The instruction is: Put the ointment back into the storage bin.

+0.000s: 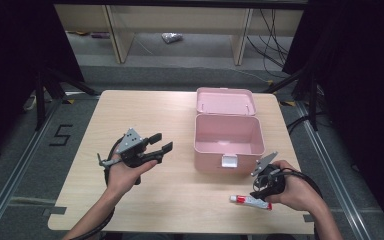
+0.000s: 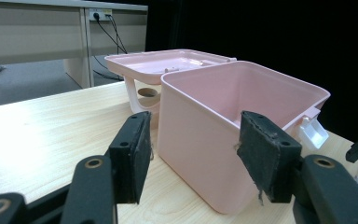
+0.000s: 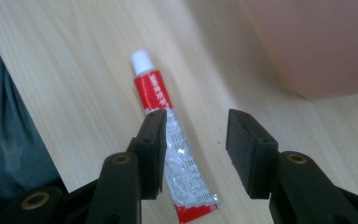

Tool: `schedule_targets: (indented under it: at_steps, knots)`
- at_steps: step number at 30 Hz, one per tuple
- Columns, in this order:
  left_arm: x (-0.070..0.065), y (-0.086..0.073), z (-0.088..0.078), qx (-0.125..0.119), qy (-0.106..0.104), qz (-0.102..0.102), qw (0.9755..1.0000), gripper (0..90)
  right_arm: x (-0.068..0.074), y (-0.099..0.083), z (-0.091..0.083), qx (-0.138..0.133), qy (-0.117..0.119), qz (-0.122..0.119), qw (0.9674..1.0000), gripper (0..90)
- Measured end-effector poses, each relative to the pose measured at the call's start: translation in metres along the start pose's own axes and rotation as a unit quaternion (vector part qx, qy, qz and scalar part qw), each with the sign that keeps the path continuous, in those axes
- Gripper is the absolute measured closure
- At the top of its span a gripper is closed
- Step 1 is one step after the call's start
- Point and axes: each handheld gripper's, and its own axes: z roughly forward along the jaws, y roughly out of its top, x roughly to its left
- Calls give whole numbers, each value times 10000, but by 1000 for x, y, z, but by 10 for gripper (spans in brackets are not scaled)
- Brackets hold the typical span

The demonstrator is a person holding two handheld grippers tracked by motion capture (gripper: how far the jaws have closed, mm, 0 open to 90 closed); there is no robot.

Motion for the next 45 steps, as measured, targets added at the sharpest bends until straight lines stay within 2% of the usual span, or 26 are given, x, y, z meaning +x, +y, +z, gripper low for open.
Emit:
schedule_targets:
  at_steps: [2,4,5,8,11,14,16,17,20,22,23,26,27,30,32,34,35,36,37,39,40,41,44,45]
  knots:
    - [0,1,0,2,1,5,10000,434,3,2,4,305,21,-174,9994,587]
    - [0,1,0,-2,5,2,10000,434,2,4,8,485,83,-568,9972,587]
    - [0,1,0,1,9,3,10000,433,4,5,8,604,77,-527,9968,587]
    - [0,0,0,16,3,12,10000,433,6,9,14,722,151,-860,9936,595]
    - [0,0,0,32,-4,4,10000,434,9,11,19,900,53,-963,9913,610]
    - [0,-1,0,37,-1,3,10000,434,10,13,25,1145,114,-1182,9863,621]
    - [0,-1,0,38,6,-8,10000,434,12,14,27,1205,33,-1200,9854,623]
    - [0,-1,0,41,9,-4,10000,434,11,14,28,1218,56,-1318,9837,623]
    - [0,-2,1,37,6,-11,10000,434,13,15,31,1250,50,-1388,9824,625]
    - [0,-2,1,35,5,-15,10000,434,12,15,33,1320,38,-1497,9799,627]
    - [0,-2,1,33,6,-19,10000,434,14,16,34,1382,12,-1414,9803,628]
    - [0,-2,1,28,2,-18,10000,434,13,16,37,1414,62,-1567,9774,633]
    - [0,-2,1,28,0,-19,10000,434,15,15,37,1449,40,-1505,9779,635]
    - [0,-3,1,46,-6,-23,10000,434,15,16,38,1527,22,-1519,9765,641]
    - [0,-3,2,49,-16,-29,10000,434,15,16,39,1518,46,-1627,9749,643]
    - [-1,-3,2,54,-24,-19,10000,434,15,17,40,1565,53,-1619,9743,647]
    - [-1,-3,2,54,-26,-22,10000,434,16,17,40,1606,84,-1518,9752,649]
    - [-1,-3,2,58,-25,-20,10000,434,16,17,41,1601,83,-1566,9746,651]
    - [-1,-3,2,57,-23,-25,10000,434,17,17,41,1720,42,-1412,9749,655]
    - [-1,-3,2,56,-21,-23,10000,434,17,18,41,1751,106,-1387,9747,663]
    - [-1,-3,2,54,-21,-21,10000,434,18,18,41,1741,24,-1428,9743,667]
    - [-1,-3,2,50,-21,-26,10000,434,17,18,42,1751,111,-1403,9744,669]
    - [0,-4,2,-4,-62,-38,10000,434,17,18,42,1742,137,-1412,9744,674]
    - [-1,-3,1,52,-15,-29,10000,434,17,18,42,1747,126,-1409,9744,675]
